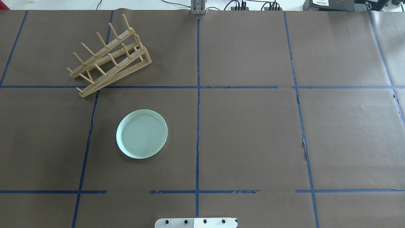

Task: Place plate on rack

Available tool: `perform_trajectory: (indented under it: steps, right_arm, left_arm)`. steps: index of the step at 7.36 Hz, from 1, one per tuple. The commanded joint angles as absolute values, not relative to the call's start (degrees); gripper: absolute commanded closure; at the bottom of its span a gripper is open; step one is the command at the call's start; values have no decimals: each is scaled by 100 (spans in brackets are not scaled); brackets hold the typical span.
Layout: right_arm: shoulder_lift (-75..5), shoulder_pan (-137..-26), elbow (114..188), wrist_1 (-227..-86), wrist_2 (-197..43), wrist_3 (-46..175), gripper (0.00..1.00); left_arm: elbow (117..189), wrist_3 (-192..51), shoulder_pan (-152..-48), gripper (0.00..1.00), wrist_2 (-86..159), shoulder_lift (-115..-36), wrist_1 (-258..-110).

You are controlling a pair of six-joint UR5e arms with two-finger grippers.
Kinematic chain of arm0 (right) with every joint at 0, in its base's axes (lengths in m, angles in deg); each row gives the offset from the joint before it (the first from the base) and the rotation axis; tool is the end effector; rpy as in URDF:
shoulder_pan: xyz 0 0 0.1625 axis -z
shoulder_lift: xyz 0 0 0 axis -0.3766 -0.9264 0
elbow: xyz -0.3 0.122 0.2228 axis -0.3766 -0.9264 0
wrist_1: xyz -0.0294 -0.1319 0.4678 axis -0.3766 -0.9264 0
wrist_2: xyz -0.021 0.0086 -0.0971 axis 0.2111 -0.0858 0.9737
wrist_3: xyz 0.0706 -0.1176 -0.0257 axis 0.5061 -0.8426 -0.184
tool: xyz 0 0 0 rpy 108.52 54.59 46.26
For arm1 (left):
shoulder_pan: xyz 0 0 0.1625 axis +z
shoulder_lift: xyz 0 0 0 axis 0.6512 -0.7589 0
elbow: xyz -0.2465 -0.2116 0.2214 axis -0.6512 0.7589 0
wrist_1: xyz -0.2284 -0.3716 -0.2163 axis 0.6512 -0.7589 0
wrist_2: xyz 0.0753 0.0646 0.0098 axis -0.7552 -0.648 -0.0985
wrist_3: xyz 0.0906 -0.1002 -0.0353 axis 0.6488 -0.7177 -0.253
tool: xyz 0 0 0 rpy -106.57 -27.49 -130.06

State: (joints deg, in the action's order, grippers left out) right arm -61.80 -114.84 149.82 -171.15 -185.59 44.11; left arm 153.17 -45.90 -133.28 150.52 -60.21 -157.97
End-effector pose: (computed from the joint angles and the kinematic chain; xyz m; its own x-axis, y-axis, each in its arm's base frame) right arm 0.0644 -0.5087 0.7062 0.7433 0.0381 0.6679 0.0052 0.9980 -0.0628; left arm -0.0612 -0.6033 0.5935 0.6975 0.2068 -0.6861 -0.0733 0.9730 0.2187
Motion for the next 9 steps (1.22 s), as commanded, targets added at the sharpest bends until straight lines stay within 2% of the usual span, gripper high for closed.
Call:
perform_trajectory:
  steps: [1,6,9]
  right_arm:
    - [-6180,-11485,14980,-17115,-18559,4411,0]
    - [-6180,-11485,14988,-17115,-18559,4411,0]
    - [-6180,-11476,14988,-17115,-18559,4411,0]
  left_arm:
    - [15319,-4581,-13327,0,15026,-6030,-15788]
    - [15371,-4712,-13292,0,15052,-6126,-15806]
    - [15573,-5829,-13020,0,15122,-6118,-16041]
